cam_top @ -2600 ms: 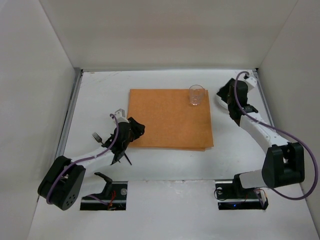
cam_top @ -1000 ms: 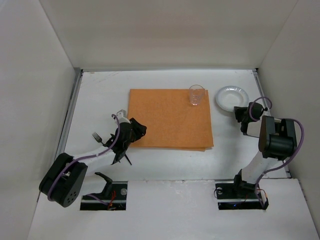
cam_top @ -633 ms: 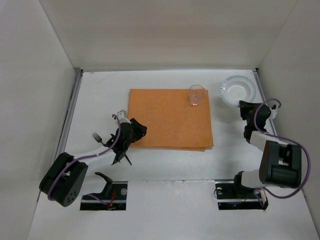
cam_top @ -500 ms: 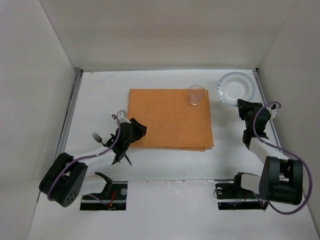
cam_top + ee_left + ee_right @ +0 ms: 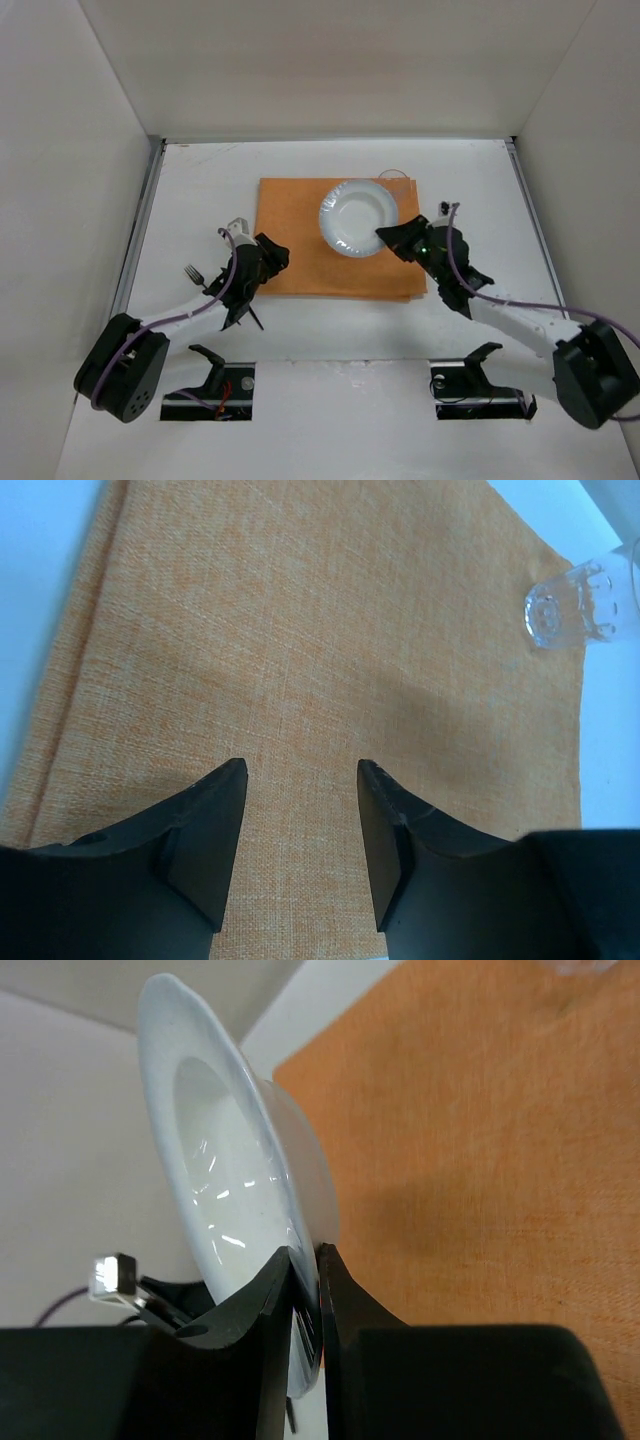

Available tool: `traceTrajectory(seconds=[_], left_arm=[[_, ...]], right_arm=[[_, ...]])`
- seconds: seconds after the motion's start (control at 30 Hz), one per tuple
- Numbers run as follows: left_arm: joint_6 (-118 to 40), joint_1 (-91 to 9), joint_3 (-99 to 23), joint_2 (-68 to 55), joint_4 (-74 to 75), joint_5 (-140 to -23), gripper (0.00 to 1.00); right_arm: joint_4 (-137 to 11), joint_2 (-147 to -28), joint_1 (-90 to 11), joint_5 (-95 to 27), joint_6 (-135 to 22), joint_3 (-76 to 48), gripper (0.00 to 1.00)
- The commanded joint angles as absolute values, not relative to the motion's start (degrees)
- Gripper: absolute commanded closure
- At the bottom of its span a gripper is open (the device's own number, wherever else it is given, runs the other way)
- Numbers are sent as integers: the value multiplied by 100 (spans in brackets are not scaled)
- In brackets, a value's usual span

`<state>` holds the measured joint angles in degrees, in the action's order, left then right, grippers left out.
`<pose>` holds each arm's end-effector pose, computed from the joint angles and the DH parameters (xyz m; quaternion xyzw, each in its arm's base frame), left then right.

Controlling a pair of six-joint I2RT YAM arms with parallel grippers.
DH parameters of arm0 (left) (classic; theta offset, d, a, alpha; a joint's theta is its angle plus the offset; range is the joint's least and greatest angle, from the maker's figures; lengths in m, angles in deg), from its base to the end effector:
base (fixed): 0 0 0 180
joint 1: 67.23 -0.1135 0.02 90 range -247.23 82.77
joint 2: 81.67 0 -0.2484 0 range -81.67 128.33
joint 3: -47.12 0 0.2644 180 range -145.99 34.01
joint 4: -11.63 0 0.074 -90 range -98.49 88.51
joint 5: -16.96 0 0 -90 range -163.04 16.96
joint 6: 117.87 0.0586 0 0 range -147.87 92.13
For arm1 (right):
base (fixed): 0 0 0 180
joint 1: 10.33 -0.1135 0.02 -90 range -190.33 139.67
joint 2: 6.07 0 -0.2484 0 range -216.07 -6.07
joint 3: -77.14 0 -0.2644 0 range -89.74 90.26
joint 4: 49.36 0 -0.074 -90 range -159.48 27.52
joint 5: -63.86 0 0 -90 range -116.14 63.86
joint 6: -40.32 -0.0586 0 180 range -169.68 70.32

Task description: Set the dinner table for one person

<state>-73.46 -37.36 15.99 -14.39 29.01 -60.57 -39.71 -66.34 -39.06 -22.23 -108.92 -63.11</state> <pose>0.2333 -0.1194 0.1444 -0.1732 0.7919 -0.2844 0.5119 0.2427 0.1285 0.2115 0.2237 0.7376 0.4232 0.4763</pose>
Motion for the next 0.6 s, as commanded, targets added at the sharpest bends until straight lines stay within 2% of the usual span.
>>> traceTrajectory(seconds=[0.0,0.27,0.47,0.57], left_arm=[[-7147,-3792,1546,-1611,2945,-5766,54],[-7059,-4046,1696,-2006,2717,-5485,52],[-6927,-4003,1678,-2164,2541,-5116,52],[-6901,-4020,1626,-2182,2304,-4984,52]], right_arm=[[-3225,-7354,-4157,-1910,-10918,-5627,92],[-2917,-9377,-4202,-2358,-11278,-4686,93],[-2829,-10081,-4202,-2534,-11586,-4457,91],[-2951,-10248,-4202,-2587,-11656,-4439,86]])
